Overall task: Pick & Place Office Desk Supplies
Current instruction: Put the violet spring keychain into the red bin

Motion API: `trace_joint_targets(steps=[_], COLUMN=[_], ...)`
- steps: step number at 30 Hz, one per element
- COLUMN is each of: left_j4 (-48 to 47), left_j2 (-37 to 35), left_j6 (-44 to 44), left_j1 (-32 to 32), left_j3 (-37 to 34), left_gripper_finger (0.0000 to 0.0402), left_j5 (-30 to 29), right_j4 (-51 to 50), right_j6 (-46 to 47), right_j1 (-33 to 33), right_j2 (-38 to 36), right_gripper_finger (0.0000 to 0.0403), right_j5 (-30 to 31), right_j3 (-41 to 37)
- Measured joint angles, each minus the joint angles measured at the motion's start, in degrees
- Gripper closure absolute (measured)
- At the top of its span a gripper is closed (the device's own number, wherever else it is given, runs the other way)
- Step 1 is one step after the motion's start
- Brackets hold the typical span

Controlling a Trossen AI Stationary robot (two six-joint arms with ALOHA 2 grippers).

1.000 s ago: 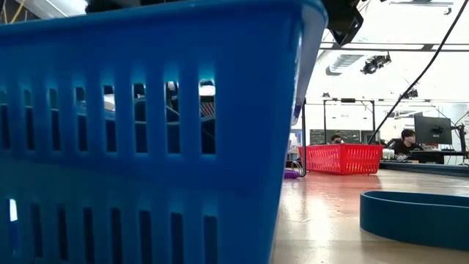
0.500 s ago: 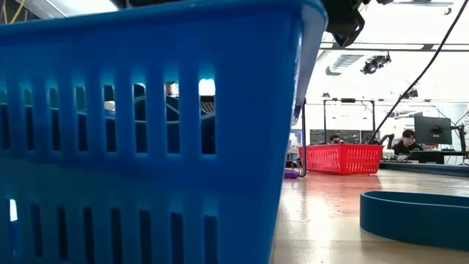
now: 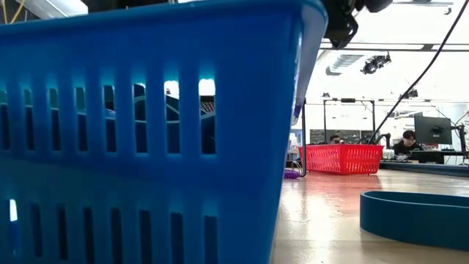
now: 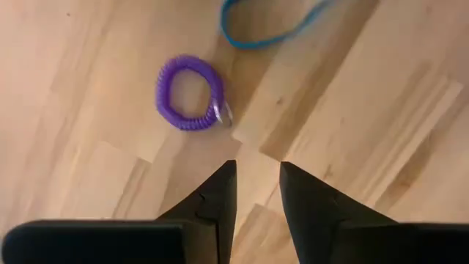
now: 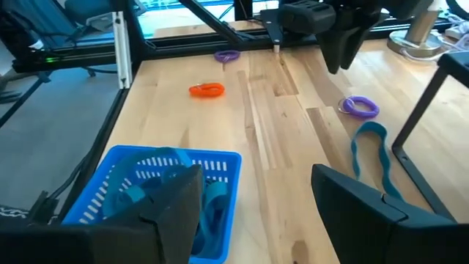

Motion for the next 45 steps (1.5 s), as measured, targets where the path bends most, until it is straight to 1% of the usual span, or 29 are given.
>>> trace_joint_targets(steps=[3,7,12,16,18,22,31,41,45], left_j4=[0.44,0.89,7.90,14.02,16.12,17.30,20.00,20.71,20.66], left_j2=[0.00,0.00,0.00,0.00,0.00,0.02,0.83,6.58,7.30], left_j6=[0.29,3.18,3.11,1.71,1.40,0.68,-2.02,-2.22,-2.22], left_j1=[3.19,8.06,14.36,16.96,17.24,17.14,16.18,14.78,14.78], left_j3=[-0.86,-2.72,-8.38,-12.10,-13.11,-14.19,-14.21,-14.03,-13.99], left_gripper_finger=[0.0302,0.0302,0.0302,0.0302,0.0302,0.0302,0.0302,0.0302,0.0302], left_j5=[-0.49,-0.83,1.81,3.16,3.92,5.24,4.82,4.38,4.38], right_j4=[-0.02,-0.01,-0.02,-0.02,-0.02,-0.01,-0.01,-0.02,0.00], right_j6=[0.10,0.21,0.24,0.19,-0.13,-0.99,-1.42,-1.03,-1.01], right_j1=[-0.40,-0.37,-0.35,-0.37,-0.37,-0.37,-0.37,-0.37,-0.37], right_j2=[0.00,0.00,0.00,0.00,0.00,0.00,0.00,0.00,0.00], right_gripper_finger=[0.0159,0.0159,0.0159,0.0159,0.0159,0.0159,0.0159,0.0159,0.0159], right_j5=[-0.01,-0.04,-0.07,-0.04,-0.04,-0.04,-0.04,0.12,0.13], right_j3=[0.00,0.00,0.00,0.00,0.00,0.00,0.00,-0.20,-0.20])
